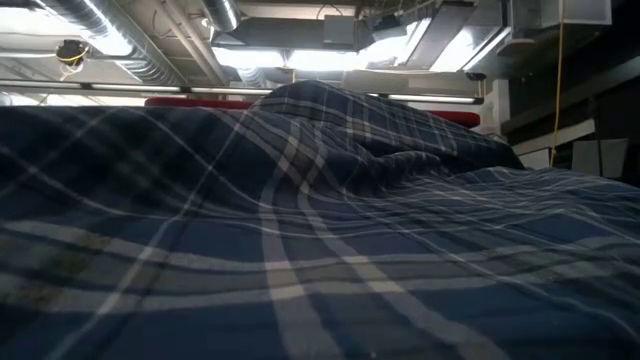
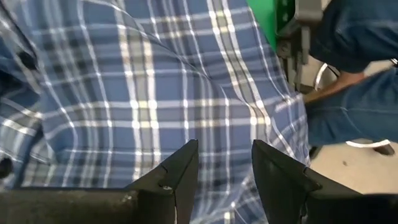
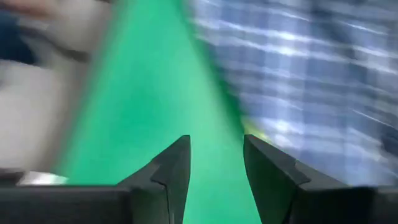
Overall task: Fold Laundry from Bin
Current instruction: Fold the blue shirt
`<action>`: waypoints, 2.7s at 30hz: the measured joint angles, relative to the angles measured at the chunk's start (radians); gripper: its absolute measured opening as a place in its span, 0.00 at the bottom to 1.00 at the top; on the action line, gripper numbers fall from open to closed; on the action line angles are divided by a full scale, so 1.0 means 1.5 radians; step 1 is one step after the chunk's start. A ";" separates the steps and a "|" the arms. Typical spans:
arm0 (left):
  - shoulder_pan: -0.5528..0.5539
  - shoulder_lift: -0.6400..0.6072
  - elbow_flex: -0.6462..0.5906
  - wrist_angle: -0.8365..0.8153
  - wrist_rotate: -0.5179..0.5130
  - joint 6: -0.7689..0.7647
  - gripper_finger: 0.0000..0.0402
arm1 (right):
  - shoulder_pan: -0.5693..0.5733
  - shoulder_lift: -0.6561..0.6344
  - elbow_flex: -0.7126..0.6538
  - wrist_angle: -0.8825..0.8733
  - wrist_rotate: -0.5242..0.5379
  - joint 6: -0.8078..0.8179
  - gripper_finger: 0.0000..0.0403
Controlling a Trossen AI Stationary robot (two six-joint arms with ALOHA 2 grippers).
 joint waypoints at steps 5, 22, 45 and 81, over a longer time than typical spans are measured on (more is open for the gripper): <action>0.005 0.000 0.000 0.001 -0.029 0.000 0.36 | -0.004 -0.011 -0.002 -0.205 0.116 0.056 0.37; 0.018 -0.001 0.000 0.112 -0.058 0.000 0.36 | -0.050 -0.011 -0.216 0.072 0.092 -0.158 0.37; 0.100 0.085 0.000 0.330 -0.092 0.053 0.36 | -0.132 -0.012 -0.306 0.221 0.041 -0.335 0.37; 0.117 0.085 0.000 0.374 -0.104 0.048 0.36 | -0.147 0.033 -0.304 0.221 0.109 -0.416 0.03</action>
